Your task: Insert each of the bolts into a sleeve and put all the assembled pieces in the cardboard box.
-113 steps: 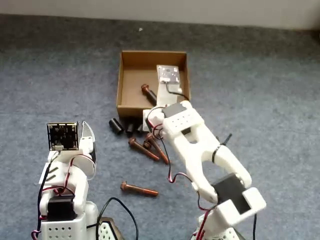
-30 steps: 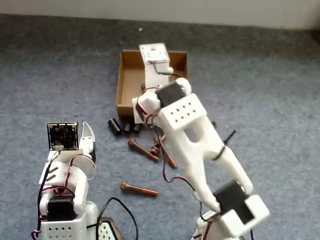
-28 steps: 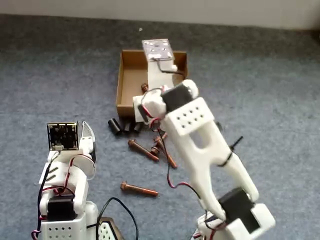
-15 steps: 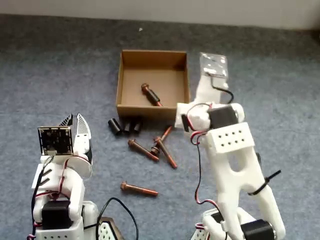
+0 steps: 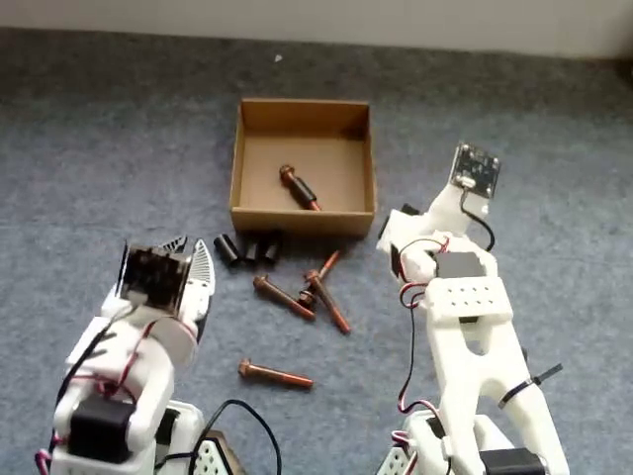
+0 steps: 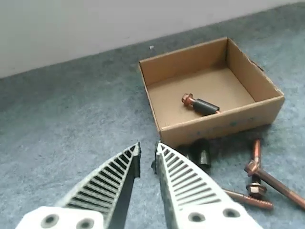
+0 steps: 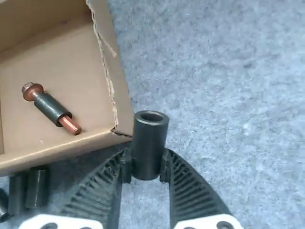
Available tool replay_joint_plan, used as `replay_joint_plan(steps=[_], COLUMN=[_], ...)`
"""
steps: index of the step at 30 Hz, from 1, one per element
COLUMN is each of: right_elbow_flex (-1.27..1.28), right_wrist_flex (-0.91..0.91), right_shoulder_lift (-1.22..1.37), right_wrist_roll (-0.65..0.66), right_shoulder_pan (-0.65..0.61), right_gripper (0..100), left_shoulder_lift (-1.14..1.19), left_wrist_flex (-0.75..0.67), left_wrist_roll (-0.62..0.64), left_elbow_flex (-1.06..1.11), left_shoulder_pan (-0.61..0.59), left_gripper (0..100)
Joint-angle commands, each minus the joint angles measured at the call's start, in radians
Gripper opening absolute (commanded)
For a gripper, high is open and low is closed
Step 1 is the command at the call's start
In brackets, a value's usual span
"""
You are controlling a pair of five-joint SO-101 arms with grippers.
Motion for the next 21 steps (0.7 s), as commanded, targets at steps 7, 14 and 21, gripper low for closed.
replay_joint_plan(steps=[7,14,21], right_elbow_flex=[-0.007,-0.007,-0.007], right_wrist_flex=[-0.028,-0.03,-0.03], right_shoulder_lift=[-0.042,-0.042,-0.042], right_wrist_roll=[-0.014,-0.014,-0.014], right_shoulder_pan=[0.01,0.01,0.01], right_gripper=[0.5,0.5,0.5], left_shoulder_lift=[0.716,1.003,1.164], left_wrist_flex=[0.003,0.005,0.003], left_wrist_roll=[0.066,0.293,0.437], left_elbow_flex=[-0.271,-0.366,-0.406], left_shoulder_pan=[0.142,0.153,0.154], left_gripper=[13,19,19])
